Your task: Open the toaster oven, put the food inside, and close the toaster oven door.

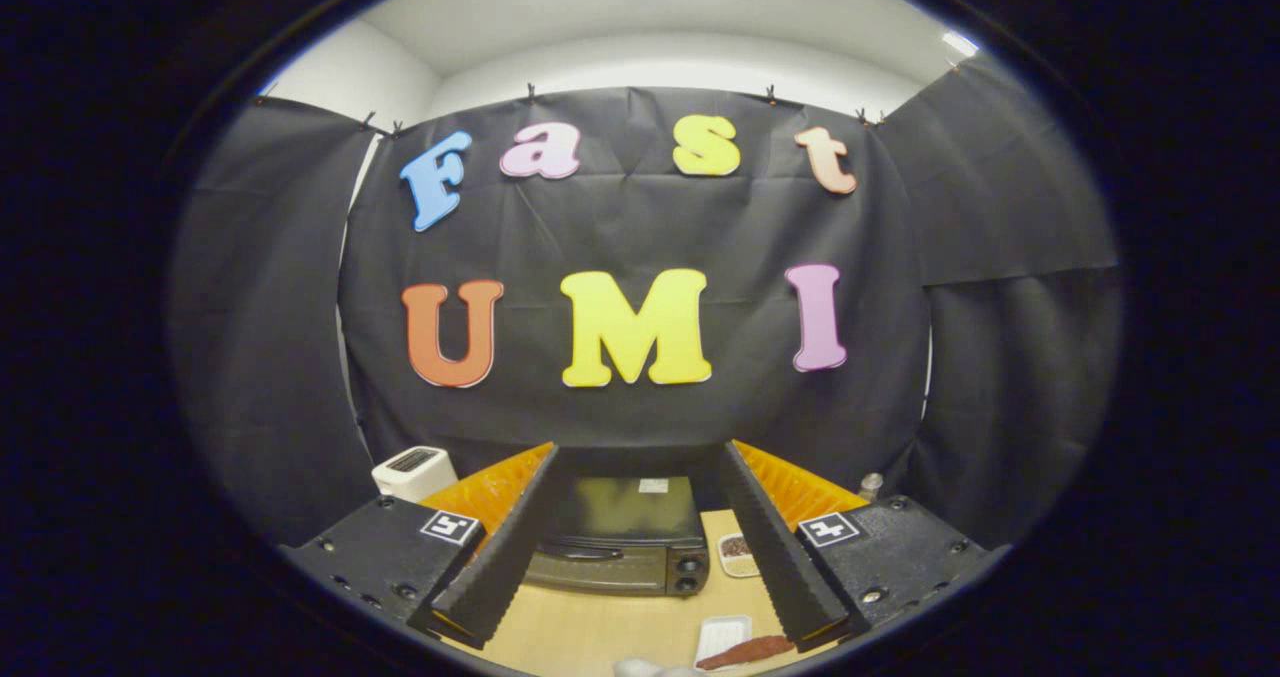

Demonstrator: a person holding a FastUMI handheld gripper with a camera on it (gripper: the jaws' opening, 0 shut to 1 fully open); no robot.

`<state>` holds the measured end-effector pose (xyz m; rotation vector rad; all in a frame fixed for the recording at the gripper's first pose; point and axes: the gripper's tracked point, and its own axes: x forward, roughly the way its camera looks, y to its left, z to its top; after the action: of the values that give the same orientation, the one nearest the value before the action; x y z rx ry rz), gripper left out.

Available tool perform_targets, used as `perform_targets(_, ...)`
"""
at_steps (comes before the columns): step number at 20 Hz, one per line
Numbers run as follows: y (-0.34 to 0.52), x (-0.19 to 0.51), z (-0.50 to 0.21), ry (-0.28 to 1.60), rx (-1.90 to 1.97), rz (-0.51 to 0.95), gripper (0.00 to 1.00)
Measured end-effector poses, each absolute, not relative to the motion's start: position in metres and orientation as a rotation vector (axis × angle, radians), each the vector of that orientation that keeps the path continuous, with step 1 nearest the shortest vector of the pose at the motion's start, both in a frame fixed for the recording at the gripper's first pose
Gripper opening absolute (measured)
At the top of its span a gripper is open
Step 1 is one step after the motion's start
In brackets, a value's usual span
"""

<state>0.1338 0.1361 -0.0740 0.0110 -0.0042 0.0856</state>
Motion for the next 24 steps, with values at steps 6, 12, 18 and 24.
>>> perform_targets(6, 0.193, 0.218, -0.172, 0.104, 0.031, 0.119, 1.0)
perform_targets(12, 0.212, 0.284, -0.249, 0.205, 0.017, 0.069, 1.0)
perform_targets(18, 0.227, 0.292, -0.285, 0.268, 0.009, 0.054, 1.0)
perform_targets(24, 0.225, 0.286, -0.289, 0.282, -0.008, 0.044, 1.0)
